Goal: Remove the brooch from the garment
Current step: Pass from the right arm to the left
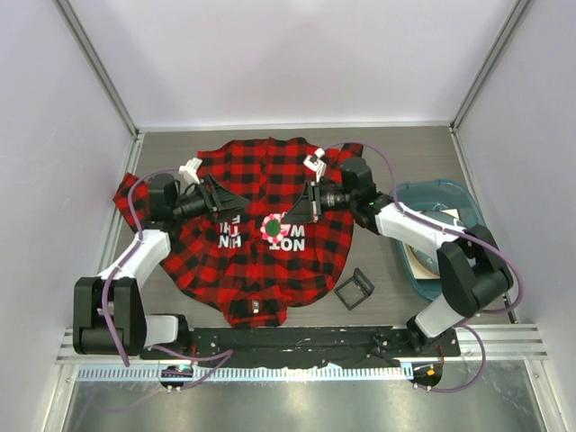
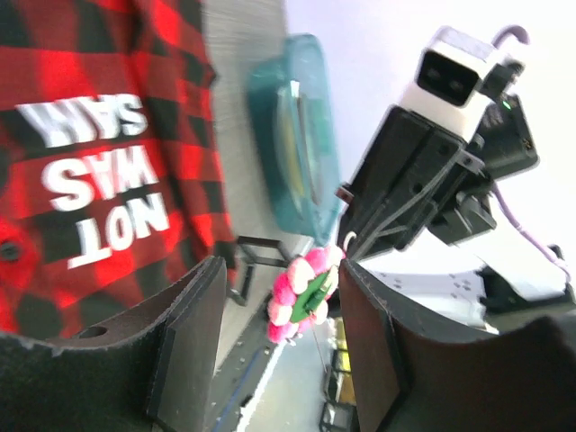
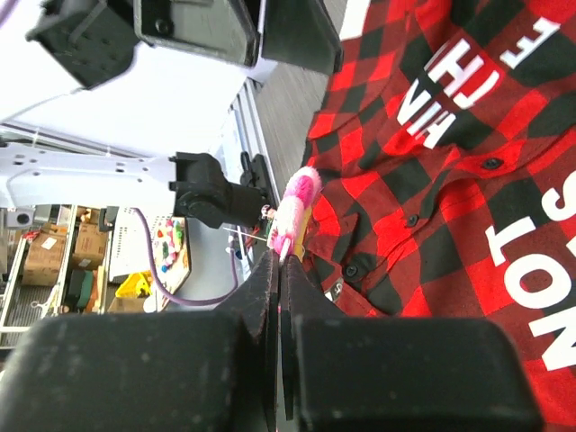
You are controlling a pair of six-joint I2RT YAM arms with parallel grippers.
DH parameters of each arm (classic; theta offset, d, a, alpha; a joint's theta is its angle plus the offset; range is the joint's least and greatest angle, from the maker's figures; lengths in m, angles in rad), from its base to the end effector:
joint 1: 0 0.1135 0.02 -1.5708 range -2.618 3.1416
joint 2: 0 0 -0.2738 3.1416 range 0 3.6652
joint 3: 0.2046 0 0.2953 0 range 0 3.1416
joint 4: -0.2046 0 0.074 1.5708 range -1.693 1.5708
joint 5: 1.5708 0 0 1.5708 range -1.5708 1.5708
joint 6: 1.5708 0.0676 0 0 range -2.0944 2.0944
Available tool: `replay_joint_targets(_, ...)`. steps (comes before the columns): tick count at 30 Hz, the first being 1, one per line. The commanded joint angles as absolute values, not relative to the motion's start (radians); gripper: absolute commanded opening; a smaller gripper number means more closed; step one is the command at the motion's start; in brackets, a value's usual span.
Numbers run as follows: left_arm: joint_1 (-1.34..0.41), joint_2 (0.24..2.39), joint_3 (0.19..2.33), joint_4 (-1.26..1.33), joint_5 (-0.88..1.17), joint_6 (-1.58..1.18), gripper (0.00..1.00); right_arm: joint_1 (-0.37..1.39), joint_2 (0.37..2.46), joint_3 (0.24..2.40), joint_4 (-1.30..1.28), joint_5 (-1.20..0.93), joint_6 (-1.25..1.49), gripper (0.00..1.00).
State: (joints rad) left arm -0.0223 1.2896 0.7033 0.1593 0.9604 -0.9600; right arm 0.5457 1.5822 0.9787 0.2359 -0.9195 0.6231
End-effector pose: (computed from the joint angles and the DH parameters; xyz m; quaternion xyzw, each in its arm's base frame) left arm 0.3194 -0.0625 0.2199 -0.1139 0.7783 -0.5689 0.2401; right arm 0.3162 0.2549 0.2313 -0.2224 0.7480 0.5849 0.2212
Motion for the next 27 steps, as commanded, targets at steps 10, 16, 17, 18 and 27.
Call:
replay_joint_targets(10, -0.149, 1.348, 0.658, 0.632, 1.146, -1.141, 0.61, 0.514, 1.467, 0.933, 0.48, -1.052, 0.736, 0.01)
replay_joint_targets(16, -0.181, 1.347, 0.638, 0.653, 1.172, -1.152, 0.6, 0.509, 1.463, 0.913, 0.561, -1.046, 0.805, 0.01)
replay_joint_targets(17, -0.195, 1.341, 0.637, 0.66, 1.173, -1.155, 0.6, 0.506, 1.463, 0.91, 0.568, -1.046, 0.811, 0.01)
replay_joint_targets(18, -0.204, 1.333, 0.634, 0.664, 1.177, -1.155, 0.6, 0.503, 1.465, 0.91, 0.584, -1.046, 0.821, 0.01)
replay_joint_targets(27, -0.225, 1.333, 0.618, 0.769, 1.192, -1.22, 0.31, 0.494, 1.483, 0.904, 0.603, -1.039, 0.842, 0.01)
